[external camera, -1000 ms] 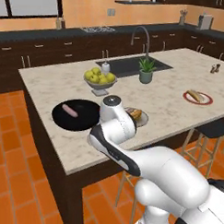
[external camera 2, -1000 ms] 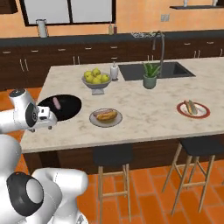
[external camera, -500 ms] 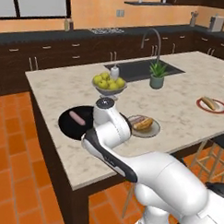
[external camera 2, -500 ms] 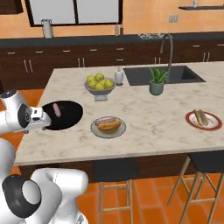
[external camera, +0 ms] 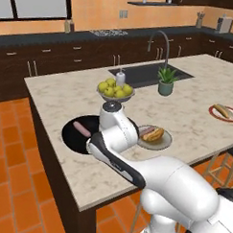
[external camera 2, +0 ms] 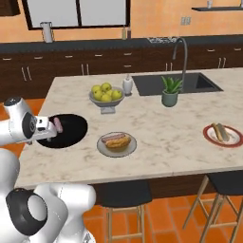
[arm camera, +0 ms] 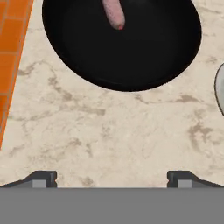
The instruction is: Place one bun and one sausage from the bowl on each plate.
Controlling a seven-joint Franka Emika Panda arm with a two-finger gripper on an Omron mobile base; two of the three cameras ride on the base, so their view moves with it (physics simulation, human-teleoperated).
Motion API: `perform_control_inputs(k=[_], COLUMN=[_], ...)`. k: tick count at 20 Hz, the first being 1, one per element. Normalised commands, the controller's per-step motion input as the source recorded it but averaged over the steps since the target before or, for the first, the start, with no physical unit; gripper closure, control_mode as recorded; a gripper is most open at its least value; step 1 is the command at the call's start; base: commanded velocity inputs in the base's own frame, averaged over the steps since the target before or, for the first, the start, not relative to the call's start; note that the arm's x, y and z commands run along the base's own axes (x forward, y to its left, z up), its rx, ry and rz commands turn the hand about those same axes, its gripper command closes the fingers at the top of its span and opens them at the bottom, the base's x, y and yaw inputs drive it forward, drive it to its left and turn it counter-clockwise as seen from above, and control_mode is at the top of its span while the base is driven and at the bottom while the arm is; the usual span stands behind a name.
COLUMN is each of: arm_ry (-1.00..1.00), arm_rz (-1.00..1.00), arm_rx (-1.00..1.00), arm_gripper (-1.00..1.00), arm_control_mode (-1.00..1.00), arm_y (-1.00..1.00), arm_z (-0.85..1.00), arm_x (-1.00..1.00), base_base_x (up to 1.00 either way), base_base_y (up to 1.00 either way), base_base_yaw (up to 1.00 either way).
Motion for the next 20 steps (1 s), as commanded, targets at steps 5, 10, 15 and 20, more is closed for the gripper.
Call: perform_control_inputs(k=[5,10,15,20], arm_ry=[0.00,-0.01,-0.04,0.08], arm_rz=[0.00,0.00,-0.01,0.00], arm_rx=[0.00,0.01,0.05,-0.01], arm_gripper=[-1.00,-1.00,-1.00,-1.00], arm_control_mode=[1.00,-1.00,-1.00,-1.00], arm_y=[0.00,-0.02,-0.19,-0.02], arm_z=[0.00,0.20,1.00,0.04], arm_x=[0.00,0.11,0.92,0.98], base_base_x=[0.55,0.59,0.00,0.00], base_base_y=[0.40,-0.03,0.00,0.00], base_base_yaw=[0.00,-0.02,0.00,0.00])
